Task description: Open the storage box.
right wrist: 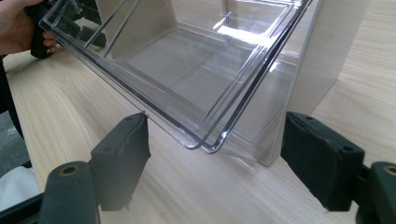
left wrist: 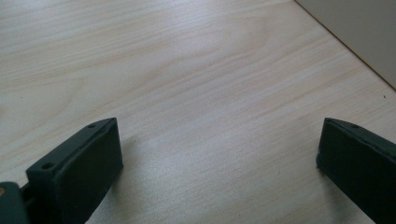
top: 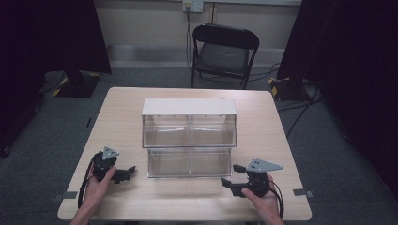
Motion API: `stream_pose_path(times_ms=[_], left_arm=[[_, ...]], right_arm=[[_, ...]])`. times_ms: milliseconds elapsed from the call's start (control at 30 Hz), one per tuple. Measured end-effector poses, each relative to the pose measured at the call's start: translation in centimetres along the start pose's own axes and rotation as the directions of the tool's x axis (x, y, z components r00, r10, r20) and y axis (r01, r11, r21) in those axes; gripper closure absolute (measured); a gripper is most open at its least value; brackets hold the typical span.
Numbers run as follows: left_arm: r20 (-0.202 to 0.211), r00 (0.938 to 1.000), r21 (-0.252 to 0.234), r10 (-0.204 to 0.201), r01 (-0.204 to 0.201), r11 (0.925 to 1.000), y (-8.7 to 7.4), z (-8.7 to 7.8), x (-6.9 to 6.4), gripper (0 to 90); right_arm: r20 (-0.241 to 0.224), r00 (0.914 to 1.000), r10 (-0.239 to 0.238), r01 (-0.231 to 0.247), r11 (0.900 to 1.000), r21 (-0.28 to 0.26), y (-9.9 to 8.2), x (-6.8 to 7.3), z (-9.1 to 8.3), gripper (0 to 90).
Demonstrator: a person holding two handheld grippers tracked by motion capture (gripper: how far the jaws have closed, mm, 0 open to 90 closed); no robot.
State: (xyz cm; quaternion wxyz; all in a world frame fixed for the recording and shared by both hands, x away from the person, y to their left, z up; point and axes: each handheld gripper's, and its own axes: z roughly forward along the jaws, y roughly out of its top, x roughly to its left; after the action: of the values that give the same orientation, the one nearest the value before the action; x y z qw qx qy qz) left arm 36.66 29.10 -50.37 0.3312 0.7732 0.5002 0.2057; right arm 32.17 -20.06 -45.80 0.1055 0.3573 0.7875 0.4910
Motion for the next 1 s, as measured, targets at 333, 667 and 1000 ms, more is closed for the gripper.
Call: stream_pose_path(times_ms=[333,667,1000], left_arm=[[0.0,1.0,0.0,0.0,0.0,1.0,0.0,0.0,0.0,0.0],[0.0,1.0,0.0,0.0,0.0,1.0,0.0,0.0,0.0,0.0],[0.0,1.0,0.0,-0.001,0.001,1.0,0.0,0.0,-0.01,0.0]], right_arm=[[-0.004,1.0,-0.007,0.007,0.9999,-0.016,0.18,0.16,-0.33,23.3],[-0.007,0.9999,-0.009,0.008,0.9994,-0.035,0.32,0.23,-0.51,23.3],[-0.015,0.9999,-0.005,0.004,0.9989,-0.047,0.45,0.3,-0.56,23.3]])
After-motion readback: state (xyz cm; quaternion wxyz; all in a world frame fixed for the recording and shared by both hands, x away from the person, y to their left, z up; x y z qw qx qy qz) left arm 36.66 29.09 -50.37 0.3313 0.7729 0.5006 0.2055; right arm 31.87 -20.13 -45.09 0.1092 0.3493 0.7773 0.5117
